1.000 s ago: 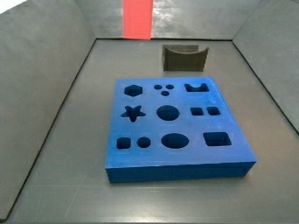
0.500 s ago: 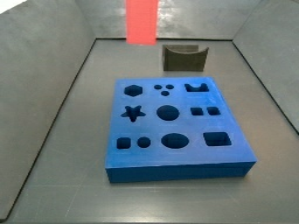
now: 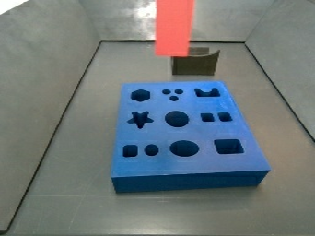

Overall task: Pick up the rectangle object. Move up. Move to above the board. Insert the rectangle object.
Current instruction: Insert the rectangle object.

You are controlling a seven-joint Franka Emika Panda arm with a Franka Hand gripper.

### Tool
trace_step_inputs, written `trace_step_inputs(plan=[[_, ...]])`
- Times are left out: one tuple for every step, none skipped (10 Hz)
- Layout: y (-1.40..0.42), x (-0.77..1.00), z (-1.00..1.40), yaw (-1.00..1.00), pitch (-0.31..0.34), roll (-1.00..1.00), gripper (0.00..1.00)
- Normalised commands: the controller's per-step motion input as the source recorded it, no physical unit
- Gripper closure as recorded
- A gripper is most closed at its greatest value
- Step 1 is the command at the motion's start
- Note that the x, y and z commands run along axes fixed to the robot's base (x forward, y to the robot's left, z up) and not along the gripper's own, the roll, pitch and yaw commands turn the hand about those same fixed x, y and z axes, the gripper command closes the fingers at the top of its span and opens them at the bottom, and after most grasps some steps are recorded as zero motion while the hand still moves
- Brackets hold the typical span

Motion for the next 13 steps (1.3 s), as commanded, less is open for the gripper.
trace_step_inputs(plan=[[-0.39, 0.65, -0.12, 0.17, 0.0, 0.24, 1.0], [-0.45, 0.66, -0.15, 0.19, 0.0, 0.26, 1.0], [-0.41, 0.69, -0.2, 0.17, 0.0, 0.21, 1.0], [-0.37, 0.75, -0.22, 0.14, 0.0, 0.17, 1.0], [-0.33, 0.73, -0.17, 0.09, 0.0, 0.13, 1.0], [-0.32, 0.73, -0.17, 0.1, 0.0, 0.13, 1.0], [-0.3, 0.81, -0.21, 0.17, 0.0, 0.19, 1.0], [-0.29, 0.83, -0.22, 0.2, 0.0, 0.24, 1.0], [-0.26, 0.87, -0.2, 0.22, 0.0, 0.29, 1.0], [-0.2, 0.9, -0.17, 0.22, 0.023, 0.26, 1.0], [-0.19, 0.89, -0.24, 0.21, 0.023, 0.26, 1.0], [-0.18, 0.9, -0.25, 0.2, 0.02, 0.25, 1.0], [-0.16, 0.9, -0.25, 0.2, 0.037, 0.27, 1.0]])
